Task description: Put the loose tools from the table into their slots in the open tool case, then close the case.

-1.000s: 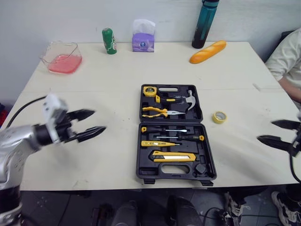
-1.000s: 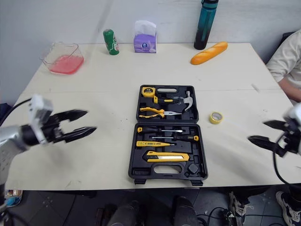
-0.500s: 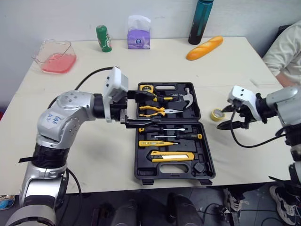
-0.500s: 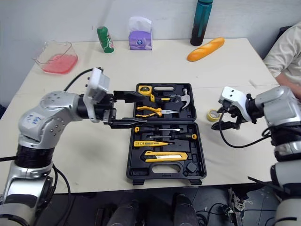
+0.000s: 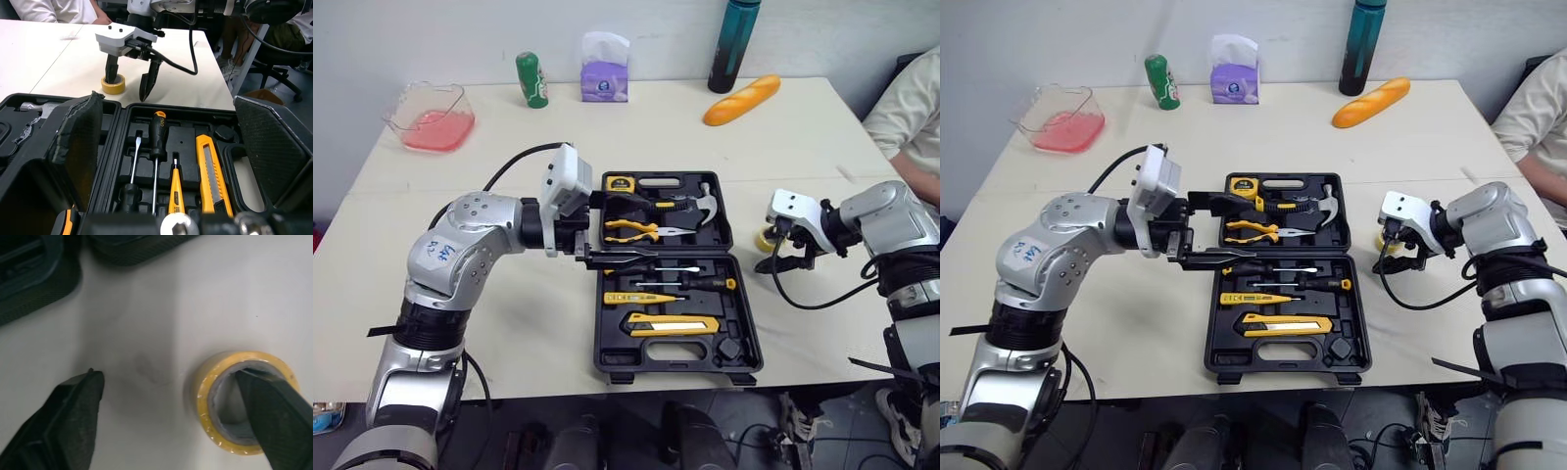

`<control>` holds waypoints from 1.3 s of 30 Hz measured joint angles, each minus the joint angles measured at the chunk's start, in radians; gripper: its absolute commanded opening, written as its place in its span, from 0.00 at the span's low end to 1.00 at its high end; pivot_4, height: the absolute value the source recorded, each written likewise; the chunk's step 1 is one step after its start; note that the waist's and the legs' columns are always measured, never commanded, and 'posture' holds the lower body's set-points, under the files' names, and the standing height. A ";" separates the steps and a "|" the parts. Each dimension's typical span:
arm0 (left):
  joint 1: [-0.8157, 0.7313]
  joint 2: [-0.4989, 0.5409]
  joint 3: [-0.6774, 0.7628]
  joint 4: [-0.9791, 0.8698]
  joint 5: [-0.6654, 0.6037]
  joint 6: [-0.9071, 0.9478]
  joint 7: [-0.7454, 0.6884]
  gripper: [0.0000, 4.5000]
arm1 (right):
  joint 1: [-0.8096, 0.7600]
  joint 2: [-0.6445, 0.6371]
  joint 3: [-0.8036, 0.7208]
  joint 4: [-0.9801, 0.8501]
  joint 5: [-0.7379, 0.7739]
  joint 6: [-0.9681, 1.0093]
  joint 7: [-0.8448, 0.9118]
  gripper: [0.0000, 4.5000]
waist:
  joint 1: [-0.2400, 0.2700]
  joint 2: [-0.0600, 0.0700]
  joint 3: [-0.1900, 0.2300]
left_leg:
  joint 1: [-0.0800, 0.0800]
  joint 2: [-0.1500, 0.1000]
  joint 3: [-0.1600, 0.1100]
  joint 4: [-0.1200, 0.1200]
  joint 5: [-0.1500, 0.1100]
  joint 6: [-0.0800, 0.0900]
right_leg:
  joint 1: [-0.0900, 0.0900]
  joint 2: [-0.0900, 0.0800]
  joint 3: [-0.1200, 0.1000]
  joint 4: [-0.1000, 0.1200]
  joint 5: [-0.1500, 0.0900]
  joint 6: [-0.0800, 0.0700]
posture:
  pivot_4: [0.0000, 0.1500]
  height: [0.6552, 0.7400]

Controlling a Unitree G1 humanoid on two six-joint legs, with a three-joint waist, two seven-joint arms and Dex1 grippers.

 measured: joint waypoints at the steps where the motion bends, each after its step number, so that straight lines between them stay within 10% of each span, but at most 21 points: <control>1: 0.000 -0.004 0.000 0.000 0.000 -0.002 0.000 1.00 | -0.002 0.000 -0.002 0.006 -0.005 -0.007 -0.003 0.52 | -0.001 0.000 0.000 | 0.000 0.000 0.000 0.000 0.000 0.000 | 0.000 0.000 0.000 0.000 0.000 0.000 | 1.00 0.90; 7: 0.001 -0.011 -0.002 -0.001 0.000 -0.004 -0.008 1.00 | 0.023 -0.037 -0.016 -0.068 -0.006 -0.016 0.033 0.01 | 0.001 0.001 0.001 | 0.000 0.000 0.000 0.000 0.000 0.000 | 0.000 0.000 0.000 0.000 0.000 0.000 | 1.00 0.90; 20: 0.183 0.128 -0.097 -0.183 -0.026 -0.007 -0.210 1.00 | 0.707 -0.243 -0.325 -1.402 0.481 0.668 0.011 0.01 | 0.009 0.001 0.001 | -0.003 -0.002 -0.004 0.002 0.001 0.000 | -0.001 -0.004 -0.001 0.002 0.000 0.000 | 1.00 0.90; 39: 0.201 0.102 -0.138 -0.196 -0.019 -0.036 -0.215 1.00 | 0.925 -0.316 -0.318 -1.591 0.533 0.732 -0.211 0.01 | 0.027 0.000 0.001 | -0.004 -0.004 -0.007 0.003 0.002 0.002 | 0.001 -0.005 0.000 0.001 0.000 0.000 | 1.00 0.90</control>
